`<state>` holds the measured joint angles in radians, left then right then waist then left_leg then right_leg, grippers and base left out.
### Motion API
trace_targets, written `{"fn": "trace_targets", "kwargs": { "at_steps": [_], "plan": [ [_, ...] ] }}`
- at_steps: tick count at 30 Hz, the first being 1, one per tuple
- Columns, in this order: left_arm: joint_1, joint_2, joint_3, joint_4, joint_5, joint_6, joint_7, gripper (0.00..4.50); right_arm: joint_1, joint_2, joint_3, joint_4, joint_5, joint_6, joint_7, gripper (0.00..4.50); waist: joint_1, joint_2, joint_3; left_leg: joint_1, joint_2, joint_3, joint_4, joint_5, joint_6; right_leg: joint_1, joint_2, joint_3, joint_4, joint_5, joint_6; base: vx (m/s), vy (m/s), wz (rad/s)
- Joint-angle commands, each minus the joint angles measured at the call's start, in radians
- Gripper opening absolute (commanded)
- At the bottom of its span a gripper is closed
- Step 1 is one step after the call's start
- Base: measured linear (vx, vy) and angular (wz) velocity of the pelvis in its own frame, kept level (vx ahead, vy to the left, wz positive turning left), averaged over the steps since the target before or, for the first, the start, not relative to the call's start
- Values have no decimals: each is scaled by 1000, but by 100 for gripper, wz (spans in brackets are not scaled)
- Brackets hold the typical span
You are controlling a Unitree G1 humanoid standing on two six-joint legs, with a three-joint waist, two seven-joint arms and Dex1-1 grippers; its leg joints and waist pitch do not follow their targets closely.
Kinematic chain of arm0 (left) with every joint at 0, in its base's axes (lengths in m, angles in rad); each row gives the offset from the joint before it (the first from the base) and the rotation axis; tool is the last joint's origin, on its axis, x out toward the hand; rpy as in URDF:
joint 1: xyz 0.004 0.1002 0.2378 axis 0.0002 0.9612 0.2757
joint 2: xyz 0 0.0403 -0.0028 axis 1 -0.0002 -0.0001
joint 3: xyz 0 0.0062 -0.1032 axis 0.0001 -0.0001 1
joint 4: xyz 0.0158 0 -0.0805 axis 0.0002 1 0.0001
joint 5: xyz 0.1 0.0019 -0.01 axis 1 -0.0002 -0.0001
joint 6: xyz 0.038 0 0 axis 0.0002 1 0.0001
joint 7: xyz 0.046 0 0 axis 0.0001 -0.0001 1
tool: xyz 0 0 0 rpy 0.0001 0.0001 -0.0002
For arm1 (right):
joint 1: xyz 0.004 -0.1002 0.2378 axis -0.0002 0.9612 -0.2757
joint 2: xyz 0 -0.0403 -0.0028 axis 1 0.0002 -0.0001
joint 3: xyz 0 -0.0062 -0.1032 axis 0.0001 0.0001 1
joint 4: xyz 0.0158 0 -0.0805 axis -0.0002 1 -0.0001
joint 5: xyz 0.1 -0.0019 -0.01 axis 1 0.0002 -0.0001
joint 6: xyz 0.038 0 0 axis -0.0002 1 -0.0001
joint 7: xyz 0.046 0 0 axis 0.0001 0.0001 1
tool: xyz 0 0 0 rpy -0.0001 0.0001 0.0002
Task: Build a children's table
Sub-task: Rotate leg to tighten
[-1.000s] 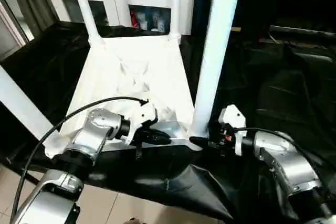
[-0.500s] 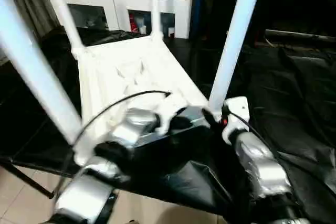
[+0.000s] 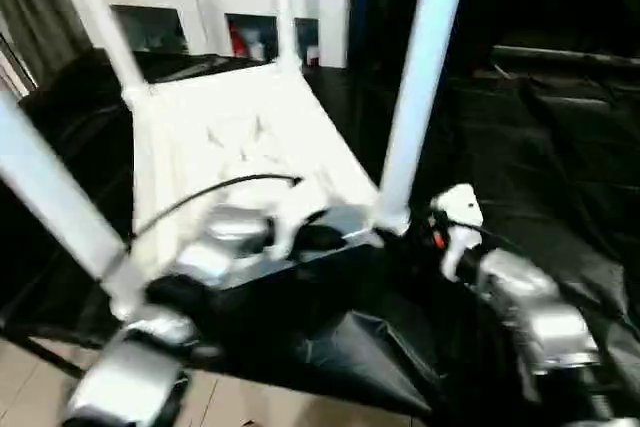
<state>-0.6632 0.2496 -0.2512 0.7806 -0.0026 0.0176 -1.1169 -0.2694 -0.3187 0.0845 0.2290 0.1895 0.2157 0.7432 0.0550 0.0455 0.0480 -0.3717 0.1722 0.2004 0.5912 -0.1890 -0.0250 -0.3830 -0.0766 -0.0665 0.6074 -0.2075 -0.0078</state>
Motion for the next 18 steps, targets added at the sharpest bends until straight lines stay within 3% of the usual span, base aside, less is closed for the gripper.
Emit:
{"fn": "trace_targets", "kwargs": {
  "at_steps": [1, 7, 10, 12, 16, 17, 18],
  "plan": [
    [45, 20, -14, -47, -38, 24, -124, 0, 5, -33, 46, -46, 12, -2, 104, 391, 9, -18, -59, 7, 68, -33, -67, -148, 87, 42, -87, 53, -69, -100, -252, 0, 0, 0],
    [102, 83, -31, -162, -86, 102, -248, 0, -2, -81, 74, -58, 26, 8, 202, 391, 15, -15, -55, 15, 73, -29, -70, -178, 71, 32, -85, 54, -71, -138, -264, 0, 0, 0],
    [110, 91, -31, -177, -89, 110, -252, 0, -11, -87, 89, -46, 26, 9, 231, 391, 18, -18, -54, 14, 72, -30, -73, -190, 54, 35, -87, 55, -71, -164, -255, 0, 0, 0],
    [110, 91, -29, -173, -86, 107, -248, 0, -15, -90, 97, -38, 19, 1, 237, 357, 19, -21, -53, 12, 70, -30, -72, -190, 53, 36, -88, 56, -73, -174, -248, 0, 0, 0],
    [111, 98, -19, -183, -80, 120, -241, 0, -23, -97, 108, -26, 12, -9, 262, 351, 22, -23, -54, 13, 69, -30, -70, -172, 54, 36, -87, 56, -72, -172, -240, 0, 0, 0],
    [111, 97, -17, -185, -79, 122, -240, 0, -24, -97, 107, -24, 14, -9, 263, 318, 23, -23, -54, 13, 69, -30, -70, -171, 56, 35, -87, 56, -72, -172, -240, 0, 0, 0],
    [113, 98, -15, -190, -80, 127, -238, 0, -27, -94, 105, -23, 17, -8, 262, 314, 23, -23, -54, 13, 69, -30, -70, -173, 56, 35, -87, 56, -72, -174, -239, 0, 0, 0]
  ]
}}
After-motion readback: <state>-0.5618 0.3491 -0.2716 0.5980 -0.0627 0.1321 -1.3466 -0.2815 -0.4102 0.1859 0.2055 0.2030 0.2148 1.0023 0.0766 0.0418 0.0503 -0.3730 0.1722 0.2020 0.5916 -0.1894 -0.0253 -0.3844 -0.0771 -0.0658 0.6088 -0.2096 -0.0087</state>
